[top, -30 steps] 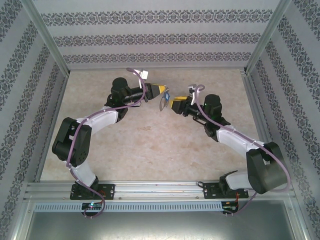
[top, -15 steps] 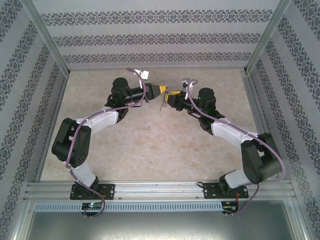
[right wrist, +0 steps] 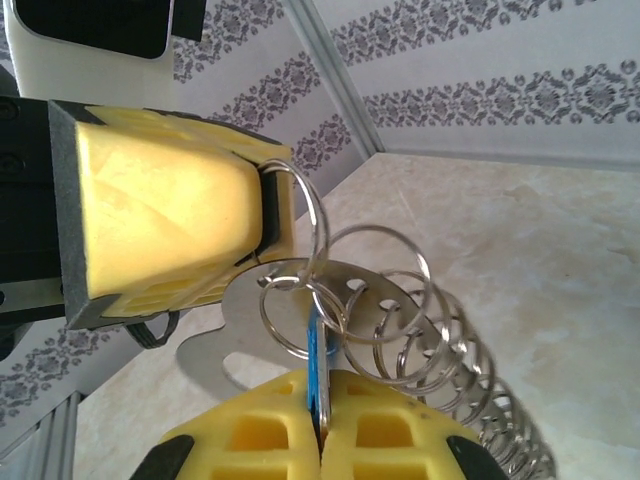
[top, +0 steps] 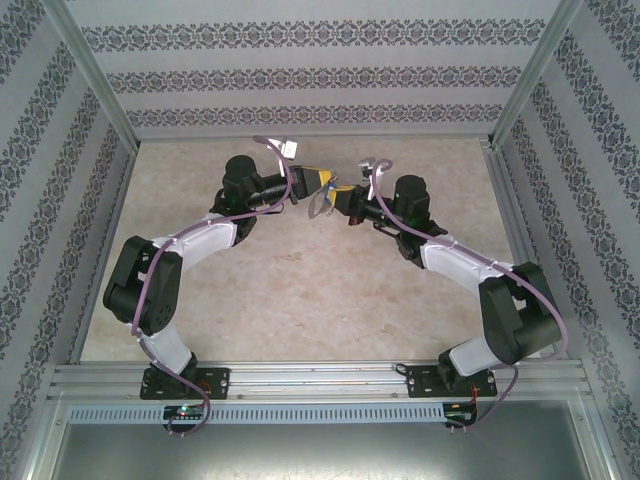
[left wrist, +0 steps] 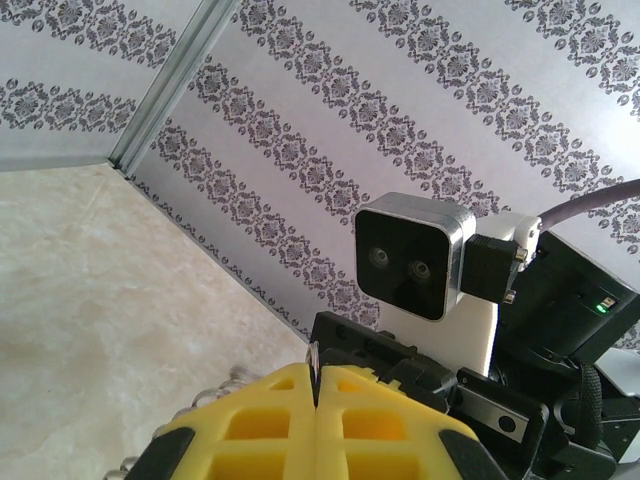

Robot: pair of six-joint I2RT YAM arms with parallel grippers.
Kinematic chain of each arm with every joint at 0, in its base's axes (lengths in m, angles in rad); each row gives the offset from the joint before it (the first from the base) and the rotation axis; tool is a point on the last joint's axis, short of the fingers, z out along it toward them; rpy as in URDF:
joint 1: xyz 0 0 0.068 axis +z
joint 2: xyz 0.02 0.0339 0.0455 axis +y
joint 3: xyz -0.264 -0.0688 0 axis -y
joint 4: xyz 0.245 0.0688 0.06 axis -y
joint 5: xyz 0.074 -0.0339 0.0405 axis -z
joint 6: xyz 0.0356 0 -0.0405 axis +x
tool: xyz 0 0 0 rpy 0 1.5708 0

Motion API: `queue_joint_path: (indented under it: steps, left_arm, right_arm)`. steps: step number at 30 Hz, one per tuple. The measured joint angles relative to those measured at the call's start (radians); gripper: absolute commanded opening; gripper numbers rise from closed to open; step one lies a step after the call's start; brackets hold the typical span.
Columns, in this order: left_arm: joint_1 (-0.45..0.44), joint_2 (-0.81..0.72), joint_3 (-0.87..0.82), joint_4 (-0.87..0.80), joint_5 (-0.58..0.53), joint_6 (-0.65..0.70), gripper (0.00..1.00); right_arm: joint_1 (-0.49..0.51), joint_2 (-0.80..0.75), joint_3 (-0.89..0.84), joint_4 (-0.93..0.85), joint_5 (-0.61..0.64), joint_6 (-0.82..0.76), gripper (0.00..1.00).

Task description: Put the keys on the keyring

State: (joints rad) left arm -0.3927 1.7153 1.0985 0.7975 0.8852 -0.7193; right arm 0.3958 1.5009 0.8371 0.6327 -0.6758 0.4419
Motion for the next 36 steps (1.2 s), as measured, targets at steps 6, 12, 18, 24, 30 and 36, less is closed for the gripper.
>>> queue_joint_path:
  steps: [6, 12, 18, 24, 30, 36]
  left_arm:
    - [0.002, -0.001, -0.001, 0.002, -0.008, 0.0, 0.0]
    - [0.002, -0.007, -0.002, 0.003, -0.011, 0.0, 0.0]
    - [0.001, -0.008, -0.003, 0.003, -0.011, 0.001, 0.0]
    - [-0.001, -0.01, -0.004, 0.003, -0.011, 0.004, 0.0]
    - [-0.001, -0.01, -0.004, 0.003, -0.01, 0.004, 0.0]
    - [-0.001, -0.01, -0.004, 0.004, -0.006, 0.004, 0.0]
  right_arm:
    - [0.024, 0.032, 0.058, -0.008, -0.061, 0.008, 0.0]
    - [0.018, 0.034, 0.064, -0.011, -0.078, 0.019, 0.0]
    - [0.002, 0.034, 0.053, -0.007, -0.092, 0.029, 0.29]
    - [-0.047, -0.016, -0.04, -0.008, -0.092, 0.04, 0.44]
    - [-0.111, -0.138, -0.113, -0.013, -0.088, 0.054, 0.44]
    - [-0.115, -0.195, -0.105, -0.005, -0.05, 0.086, 0.42]
